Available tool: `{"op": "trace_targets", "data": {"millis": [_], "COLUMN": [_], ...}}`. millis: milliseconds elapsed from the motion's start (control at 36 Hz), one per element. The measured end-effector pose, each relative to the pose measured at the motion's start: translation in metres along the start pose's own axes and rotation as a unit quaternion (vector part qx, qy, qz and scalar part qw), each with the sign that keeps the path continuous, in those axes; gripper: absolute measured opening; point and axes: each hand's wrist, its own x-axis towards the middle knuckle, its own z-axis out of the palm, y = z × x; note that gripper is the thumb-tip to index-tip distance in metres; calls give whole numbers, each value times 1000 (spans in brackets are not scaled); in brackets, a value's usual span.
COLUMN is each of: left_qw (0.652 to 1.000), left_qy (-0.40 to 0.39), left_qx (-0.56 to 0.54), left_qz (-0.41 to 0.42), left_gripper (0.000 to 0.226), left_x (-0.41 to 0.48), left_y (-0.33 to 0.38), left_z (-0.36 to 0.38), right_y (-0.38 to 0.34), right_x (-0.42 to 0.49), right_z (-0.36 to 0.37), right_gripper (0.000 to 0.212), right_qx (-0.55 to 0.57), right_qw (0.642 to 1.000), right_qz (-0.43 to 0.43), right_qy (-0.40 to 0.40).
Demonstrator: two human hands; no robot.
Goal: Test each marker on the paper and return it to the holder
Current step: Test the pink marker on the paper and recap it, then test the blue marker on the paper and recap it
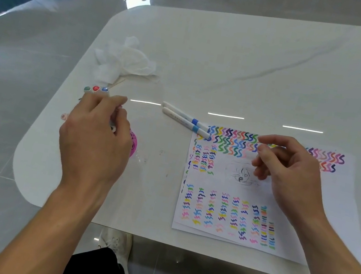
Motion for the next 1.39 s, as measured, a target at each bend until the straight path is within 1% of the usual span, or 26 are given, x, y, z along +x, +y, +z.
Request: {"op": "trace_targets", "data": {"millis": [139, 250, 472, 556, 639, 806, 944, 1111, 1278, 1389], "left_qw": [999, 999, 993, 986, 979, 970, 960, 960, 957, 959], "left_qy": [-27, -21, -32, -59, -106, -194, -254, -256, -266, -258], "left_qx": [35, 28, -14, -29, -47, -49, -94, -50, -33, -35], "left_qz": [-2, 10, 113, 151, 170, 138, 75, 98, 111, 111], "left_gripper": [28, 31, 36, 37, 37, 33, 35, 33, 32, 32], "left_x": [0, -1, -4, -6, -10, -15, -16, -15, -16, -17], "left_y": [-1, 2, 20, 30, 38, 50, 54, 54, 53, 56], "left_z": [1, 2, 9, 17, 28, 46, 63, 77, 86, 89], "right_y": [0, 1, 0, 1, 1, 1, 2, 6, 9, 12], "right_x": [0, 0, -2, -3, -4, -6, -7, -8, -4, -3], "right_z": [1, 1, -6, -12, -16, -16, -16, -19, -22, -24], "right_gripper": [12, 11, 12, 14, 13, 12, 12, 14, 13, 13], "right_qx": [3, 4, 6, -5, -5, -8, -7, -21, -27, -34], "right_qw": [1000, 1000, 1000, 1000, 1000, 1000, 1000, 999, 999, 999], "right_qz": [0, 4, 6, 7, 18, 20, 15, 15, 17, 21], "right_qy": [-2, -6, 1, 4, 6, -1, -12, -24, -22, -34]}}
